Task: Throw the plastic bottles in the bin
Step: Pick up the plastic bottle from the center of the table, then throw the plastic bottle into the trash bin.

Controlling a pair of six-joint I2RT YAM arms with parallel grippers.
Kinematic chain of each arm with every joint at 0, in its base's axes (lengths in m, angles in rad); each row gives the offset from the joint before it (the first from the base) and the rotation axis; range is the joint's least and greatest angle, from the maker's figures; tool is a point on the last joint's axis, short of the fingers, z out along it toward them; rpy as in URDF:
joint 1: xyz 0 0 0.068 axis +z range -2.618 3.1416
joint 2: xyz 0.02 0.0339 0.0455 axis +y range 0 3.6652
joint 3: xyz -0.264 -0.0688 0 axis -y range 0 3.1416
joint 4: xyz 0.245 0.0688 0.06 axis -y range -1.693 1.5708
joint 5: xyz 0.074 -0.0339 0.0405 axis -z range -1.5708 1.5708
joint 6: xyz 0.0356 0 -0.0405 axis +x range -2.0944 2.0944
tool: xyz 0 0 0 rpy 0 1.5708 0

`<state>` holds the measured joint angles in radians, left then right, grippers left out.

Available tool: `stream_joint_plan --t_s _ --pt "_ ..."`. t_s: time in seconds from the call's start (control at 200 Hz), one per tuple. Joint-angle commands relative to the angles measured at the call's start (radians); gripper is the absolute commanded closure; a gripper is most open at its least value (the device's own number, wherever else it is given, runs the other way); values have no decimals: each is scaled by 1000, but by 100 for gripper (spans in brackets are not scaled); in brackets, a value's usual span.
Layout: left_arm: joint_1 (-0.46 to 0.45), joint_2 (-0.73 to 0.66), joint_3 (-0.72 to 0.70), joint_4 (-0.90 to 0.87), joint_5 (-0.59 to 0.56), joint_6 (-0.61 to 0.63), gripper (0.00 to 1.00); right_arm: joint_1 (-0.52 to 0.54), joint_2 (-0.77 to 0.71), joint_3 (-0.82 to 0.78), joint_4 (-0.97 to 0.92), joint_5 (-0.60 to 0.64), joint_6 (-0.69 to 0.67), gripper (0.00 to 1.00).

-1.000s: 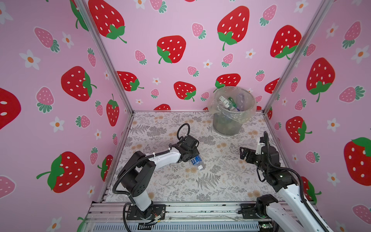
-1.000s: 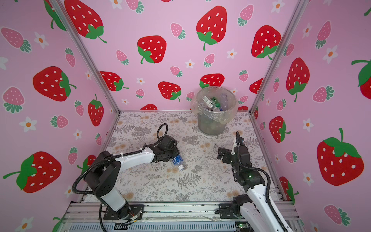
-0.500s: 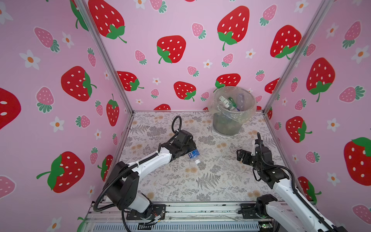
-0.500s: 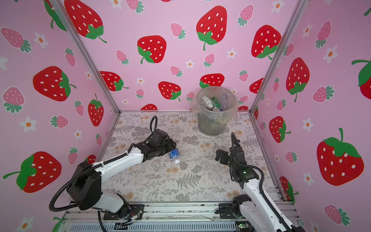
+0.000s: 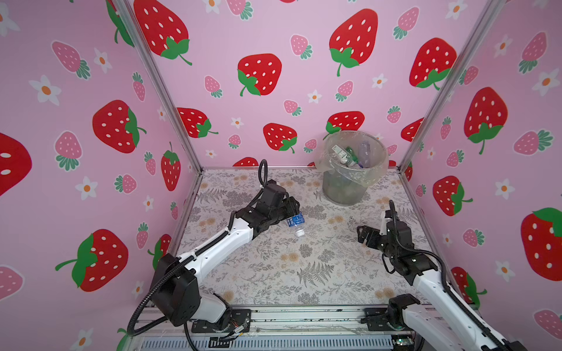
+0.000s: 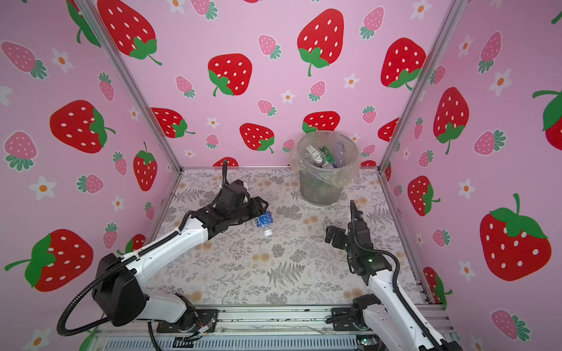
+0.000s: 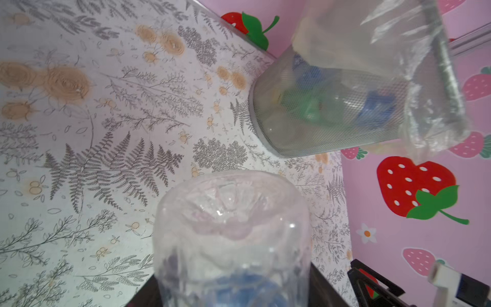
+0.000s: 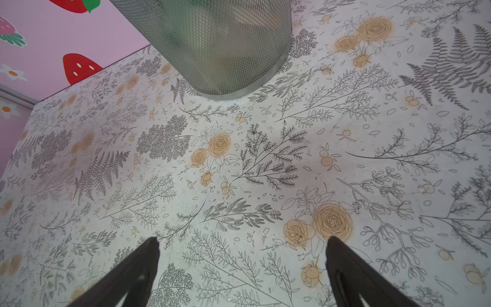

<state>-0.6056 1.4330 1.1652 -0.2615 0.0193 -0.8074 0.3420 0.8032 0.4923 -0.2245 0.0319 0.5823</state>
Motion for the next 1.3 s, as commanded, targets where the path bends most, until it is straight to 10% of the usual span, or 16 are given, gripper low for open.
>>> stream_joint_plan --t_s 0.0,1.296 --pt "4 1 62 19 30 62 34 2 -13 -9 14 -9 10 1" --pt "0 46 218 451 244 239 34 3 -38 -41 31 -7 17 1"
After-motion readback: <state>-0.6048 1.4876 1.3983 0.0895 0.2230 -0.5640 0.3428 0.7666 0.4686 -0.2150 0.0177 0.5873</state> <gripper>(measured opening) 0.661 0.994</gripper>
